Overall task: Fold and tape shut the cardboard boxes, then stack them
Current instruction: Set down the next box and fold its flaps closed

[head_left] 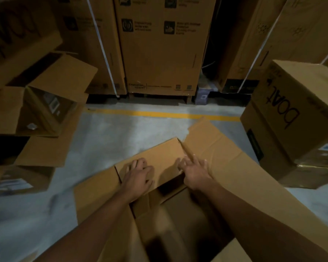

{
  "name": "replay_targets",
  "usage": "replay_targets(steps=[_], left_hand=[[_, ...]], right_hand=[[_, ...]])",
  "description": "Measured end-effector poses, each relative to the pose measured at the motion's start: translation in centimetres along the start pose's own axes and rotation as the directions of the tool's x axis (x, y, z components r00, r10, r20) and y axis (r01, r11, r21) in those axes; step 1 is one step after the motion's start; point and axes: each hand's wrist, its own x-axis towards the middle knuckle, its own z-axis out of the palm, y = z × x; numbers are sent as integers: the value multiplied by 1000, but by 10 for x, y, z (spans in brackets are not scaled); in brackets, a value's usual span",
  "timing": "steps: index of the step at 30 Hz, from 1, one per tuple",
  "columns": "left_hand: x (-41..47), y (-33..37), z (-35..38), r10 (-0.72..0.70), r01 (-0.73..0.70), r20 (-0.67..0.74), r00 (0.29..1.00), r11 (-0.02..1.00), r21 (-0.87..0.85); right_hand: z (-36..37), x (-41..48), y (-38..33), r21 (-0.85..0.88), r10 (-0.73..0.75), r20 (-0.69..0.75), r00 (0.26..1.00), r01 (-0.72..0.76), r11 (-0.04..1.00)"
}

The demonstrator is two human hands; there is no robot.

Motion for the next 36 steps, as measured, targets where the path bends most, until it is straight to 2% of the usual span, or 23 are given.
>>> replay_targets(steps=[4,6,10,14,16,18,20,21,23,24,25,27,28,32,36], left_hand=[[-32,6,3,-88,78,88,992,991,107],[-48,7,-3,-124,114,94,988,988,106],[-85,15,-4,-199,197,121,972,980,28],[-131,30,3,-258,264,89,962,962,-65],[-154,34,11,-263,270,77,962,958,-98],[-176,39,20,-329,335,64,942,931,-143],[-200,47,29,-482,488,82,872,852,-188],[-211,51,31,-580,586,101,809,778,-225],[-234,59,26,-752,742,153,642,557,-373],[-244,61,23,-798,765,190,572,436,-473],[-252,60,20,-813,749,227,537,335,-572],[-266,58,11,-787,670,284,548,210,-712],[-273,59,3,-777,636,286,561,183,-750],[-289,77,-38,-793,517,140,594,243,-821],[-293,112,-74,-724,409,74,686,299,-862]], right_hand=[[9,-20,-16,62,42,45,998,-45,997],[13,-37,-32,106,2,64,998,-9,994],[41,-69,-77,201,-103,38,994,94,975],[66,-101,-121,258,-206,-20,978,205,944],[73,-120,-137,283,-219,-42,975,222,933],[82,-138,-146,320,-208,-68,976,219,922],[94,-159,-150,314,-203,-84,975,220,924],[98,-170,-150,307,-196,-75,978,210,928],[105,-192,-148,296,-170,-54,984,179,938],[107,-204,-145,292,-163,-55,985,172,941],[108,-215,-141,292,-154,-56,986,164,942],[110,-235,-133,278,-140,-64,988,152,948],[109,-245,-130,254,-137,-80,987,153,955],[93,-284,-129,117,-163,-206,965,190,975],[80,-319,-132,80,-62,-273,960,87,993]])
